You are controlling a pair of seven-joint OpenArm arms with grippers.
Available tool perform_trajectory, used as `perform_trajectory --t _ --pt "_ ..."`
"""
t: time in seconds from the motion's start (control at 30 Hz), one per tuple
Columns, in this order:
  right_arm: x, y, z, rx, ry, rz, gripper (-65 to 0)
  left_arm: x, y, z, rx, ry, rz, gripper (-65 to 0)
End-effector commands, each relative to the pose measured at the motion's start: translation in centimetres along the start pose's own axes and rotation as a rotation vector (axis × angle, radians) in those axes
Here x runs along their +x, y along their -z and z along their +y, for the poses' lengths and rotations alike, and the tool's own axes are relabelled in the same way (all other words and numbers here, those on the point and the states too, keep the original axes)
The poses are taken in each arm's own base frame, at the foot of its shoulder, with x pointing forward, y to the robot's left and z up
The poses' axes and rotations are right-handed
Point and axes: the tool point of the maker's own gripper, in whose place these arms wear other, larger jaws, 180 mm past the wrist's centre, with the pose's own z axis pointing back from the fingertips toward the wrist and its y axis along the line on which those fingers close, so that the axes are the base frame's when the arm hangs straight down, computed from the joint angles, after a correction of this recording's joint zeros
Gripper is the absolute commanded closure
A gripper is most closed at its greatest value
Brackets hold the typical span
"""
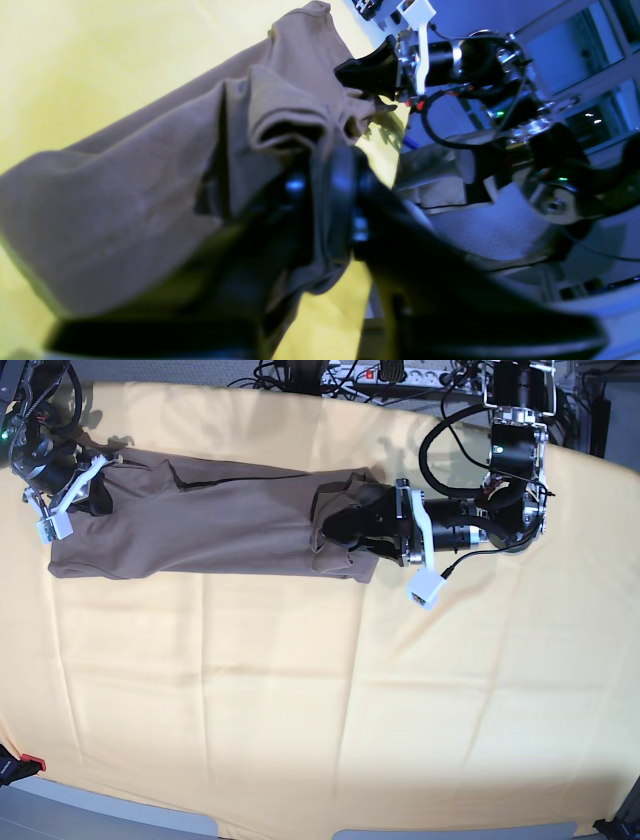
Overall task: Fold the T-shirt properly
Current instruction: 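Fold the held strip end over toward the right gripper with the left gripper, then release the left gripper and drag the strip end with the right gripper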
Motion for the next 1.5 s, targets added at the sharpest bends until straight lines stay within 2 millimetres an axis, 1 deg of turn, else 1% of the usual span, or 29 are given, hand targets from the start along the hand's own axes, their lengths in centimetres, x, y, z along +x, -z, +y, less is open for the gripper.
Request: perform_trajectory --t 0.0,0.03,0.07,0.1,0.17,0.23,0.33,0.4,0.43,0.47,0.5,0.53,0.57,0.6,0.7,0.8,0.83,0.87,0.93,0.97,1.0,1.1,1.2,1.37,1.43,1.47 --pt "0.7 -0.4 -0.3 -0.006 -0.021 -0.015 0.0 2.0 -0.1 -0.7 -0.023 0.03 -0.071 -25.0" --pt "0.6 -0.4 -0.3 -0.005 -0.02 -0.012 0.0 2.4 0.0 -0.7 -0.023 0.029 -0.097 -32.9" --pt "0.6 -0.4 -0.2 -0.002 -0.018 -0.012 0.0 2.8 0.1 -0.8 -0.027 0.027 -0.121 -39.1" --pt "0.7 -0.4 -0.2 0.001 -0.015 -0.016 0.0 3.1 0.2 -0.9 -0.032 0.013 -0.139 -42.2" --pt "0.9 -0.4 0.1 0.015 -0.005 -0.027 0.0 3.5 0.5 -1.1 -0.05 -0.058 -0.164 -42.7" --pt "1.0 -0.4 0.1 0.016 -0.004 -0.03 0.0 3.5 0.6 -1.4 -0.064 -0.078 -0.16 -42.7" --pt "0.9 -0.5 0.0 0.015 -0.006 -0.028 0.0 3.7 0.3 -1.8 -0.082 -0.002 -0.174 -42.6" --pt "1.0 -0.5 0.0 0.016 -0.007 -0.03 0.0 4.2 -0.5 -1.5 -0.069 0.046 -0.2 -42.6" --pt "1.1 -0.5 0.1 0.02 -0.004 -0.035 0.0 4.6 -1.1 -1.3 -0.056 0.075 -0.219 -41.2" --pt "1.3 -0.5 0.2 0.026 0.001 -0.044 0.0 5.0 -1.8 -1.0 -0.037 0.095 -0.239 -37.0" --pt "1.6 -0.5 0.3 0.034 0.005 -0.056 0.0 5.5 -2.7 -0.5 -0.011 0.098 -0.261 -28.6" --pt "2.1 -0.5 0.3 0.041 0.008 -0.073 0.0 5.9 -3.6 0.0 0.016 0.102 -0.285 -16.9" --pt "2.6 -0.5 0.2 0.041 0.005 -0.085 0.0 6.3 -4.5 0.4 0.045 0.105 -0.304 -3.6" --pt "3.2 -0.4 0.1 0.038 0.001 -0.098 0.0 6.5 -5.3 0.9 0.073 0.11 -0.318 0.0" --pt "5.3 -0.3 -0.3 0.03 -0.016 -0.146 0.0 6.8 -7.5 2.2 0.159 0.125 -0.326 0.0" --pt "7.1 -0.2 -0.6 0.022 -0.031 -0.187 0.0 6.6 -9.3 3.4 0.238 0.139 -0.3 0.0" --pt "7.6 -0.2 -0.7 0.02 -0.035 -0.199 -3.6 6.4 -10.0 3.7 0.264 0.143 -0.289 0.0" --pt "8.1 -0.2 -0.8 0.018 -0.038 -0.208 -11.9 6.3 -10.5 4.0 0.284 0.146 -0.279 0.0" --pt "9.0 -0.2 -1.3 -0.003 -0.027 -0.226 -31.4 6.2 -11.5 4.4 0.314 0.155 -0.256 0.0" --pt "9.5 -0.3 -1.7 -0.015 -0.016 -0.236 -38.8 6.1 -11.9 4.5 0.327 0.161 -0.241 0.0" --pt "10.0 -0.4 -2.0 -0.028 -0.005 -0.246 -42.9 6.1 -12.3 4.7 0.342 0.168 -0.226 0.0" --pt "10.4 -0.9 -3.4 -0.075 0.038 -0.244 -43.7 6.0 -13.2 5.0 0.368 0.181 -0.195 0.0" --pt "10.2 -2.1 -5.3 -0.139 0.095 -0.256 -43.7 5.7 -14.0 5.1 0.388 0.186 -0.168 0.0" --pt "8.9 -5.1 -9.1 -0.269 0.212 -0.272 -43.7 5.7 -14.7 5.2 0.404 0.195 -0.147 0.0" --pt "8.1 -5.9 -9.7 -0.285 0.247 -0.279 -43.7 5.7 -14.6 5.2 0.403 0.193 -0.147 0.0" --pt "7.8 -6.1 -9.6 -0.28 0.257 -0.279 -43.7 5.6 -14.6 5.2 0.403 0.192 -0.146 0.0"
